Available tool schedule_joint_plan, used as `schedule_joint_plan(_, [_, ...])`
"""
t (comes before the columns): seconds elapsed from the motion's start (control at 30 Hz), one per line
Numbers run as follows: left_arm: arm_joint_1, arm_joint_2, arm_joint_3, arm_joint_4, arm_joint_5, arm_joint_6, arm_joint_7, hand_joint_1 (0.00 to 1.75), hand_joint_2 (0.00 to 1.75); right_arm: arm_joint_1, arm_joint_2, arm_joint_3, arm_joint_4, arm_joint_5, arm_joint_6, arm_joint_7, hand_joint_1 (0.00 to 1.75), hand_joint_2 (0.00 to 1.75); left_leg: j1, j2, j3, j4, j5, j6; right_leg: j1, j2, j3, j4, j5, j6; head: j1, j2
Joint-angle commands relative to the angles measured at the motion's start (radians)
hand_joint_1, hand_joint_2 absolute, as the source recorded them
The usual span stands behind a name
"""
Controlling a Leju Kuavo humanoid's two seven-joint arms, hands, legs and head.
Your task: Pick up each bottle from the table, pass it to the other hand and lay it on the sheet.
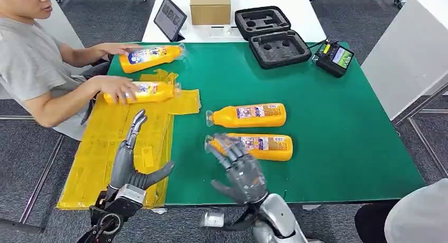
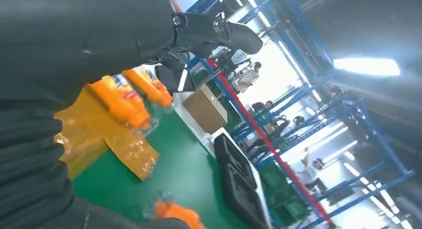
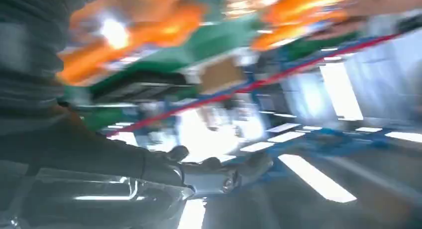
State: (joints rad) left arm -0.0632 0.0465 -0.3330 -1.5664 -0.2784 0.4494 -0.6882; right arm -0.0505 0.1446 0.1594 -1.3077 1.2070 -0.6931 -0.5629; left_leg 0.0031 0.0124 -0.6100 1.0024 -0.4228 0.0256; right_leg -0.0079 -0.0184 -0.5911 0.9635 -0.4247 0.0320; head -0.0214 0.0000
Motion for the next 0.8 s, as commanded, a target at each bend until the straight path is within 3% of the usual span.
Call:
schedule_joint_plan(0.03, [0.032, -0.032, -0.024, -0.035, 0.073, -0.014, -0.01, 0.0, 1.75, -0.067, -0.084, -0.101, 0.179, 0.031, -0.005, 0.105, 0.0, 1.75, 0.0, 0.0, 0.003, -0.001, 0.0, 0.0, 0.0, 0.001, 0.003, -0.002, 0.0, 0.0, 0.0, 0.0])
schedule_joint_plan(0.57, [0.081, -0.035, -0.022, -0.047, 0.108, -0.044, -0.01, 0.0, 1.75, -0.091, -0.115, -0.102, 0.266, 0.03, -0.005, 0.156, 0.0, 1.75, 0.0, 0.0, 0.006, -0.001, -0.001, -0.001, 0.0, 0.002, 0.005, -0.001, -0.001, 0.0, 0.0, 0.0])
schedule_joint_plan(0.8, [0.101, -0.032, -0.024, -0.034, 0.105, -0.059, -0.01, 0.0, 1.75, -0.176, -0.142, -0.072, 0.441, 0.002, 0.003, 0.193, 0.0, 1.75, 0.0, 0.001, 0.005, -0.001, -0.001, -0.001, 0.0, 0.003, 0.005, -0.001, 0.0, -0.001, 0.0, 0.0])
